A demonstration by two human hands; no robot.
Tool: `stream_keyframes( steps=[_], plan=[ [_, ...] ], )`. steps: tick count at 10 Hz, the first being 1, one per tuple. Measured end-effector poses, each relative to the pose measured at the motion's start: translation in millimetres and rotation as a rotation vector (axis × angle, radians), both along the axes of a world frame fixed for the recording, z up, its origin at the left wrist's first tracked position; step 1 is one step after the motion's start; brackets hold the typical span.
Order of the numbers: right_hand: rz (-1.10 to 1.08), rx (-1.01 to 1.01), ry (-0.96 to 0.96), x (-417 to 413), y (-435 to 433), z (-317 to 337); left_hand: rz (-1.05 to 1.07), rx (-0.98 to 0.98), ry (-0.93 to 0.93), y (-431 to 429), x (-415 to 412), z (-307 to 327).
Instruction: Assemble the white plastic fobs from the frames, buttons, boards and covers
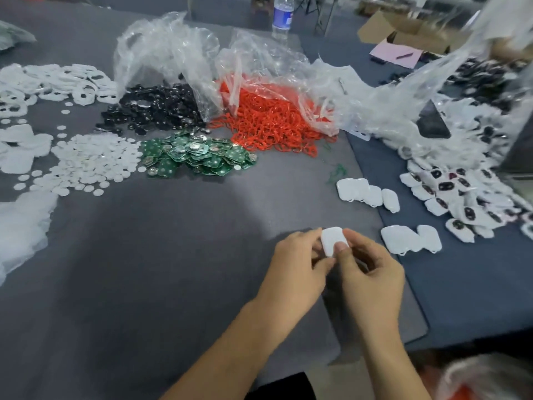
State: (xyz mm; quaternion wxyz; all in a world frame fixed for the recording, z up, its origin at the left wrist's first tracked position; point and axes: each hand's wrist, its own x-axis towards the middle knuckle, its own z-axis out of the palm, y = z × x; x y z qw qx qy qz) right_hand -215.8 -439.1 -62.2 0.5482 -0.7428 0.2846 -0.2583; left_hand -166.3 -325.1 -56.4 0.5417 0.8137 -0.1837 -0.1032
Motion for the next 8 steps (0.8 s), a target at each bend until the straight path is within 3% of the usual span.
stream_keyframes(
  steps=[2,4,5,6,7,8],
  plan=[
    [-0.223,-0.265,0.053,-2,-59,-1,-0.118,0.222,-0.250,-80,11,-6],
    [-0.273,-0.326,0.099,2,-77,-12,-0.184,0.485,-0.429,-105,16,-20],
    [-0.282,-0.304,0.091,2,-81,-14,-0.190,0.497,-0.462,-105,16,-23],
    [-0.275,-0.334,0.050,0,-81,-12,-0.253,0.434,-0.369,-98,18,-19],
    [-0.303,-0.327,-0.030,-2,-78,-6,-0.207,0.280,-0.343,-63,19,-17],
    [-0.253,-0.248,-0.122,4,-72,0,-0.078,0.286,-0.440,2,18,-19]
  ],
)
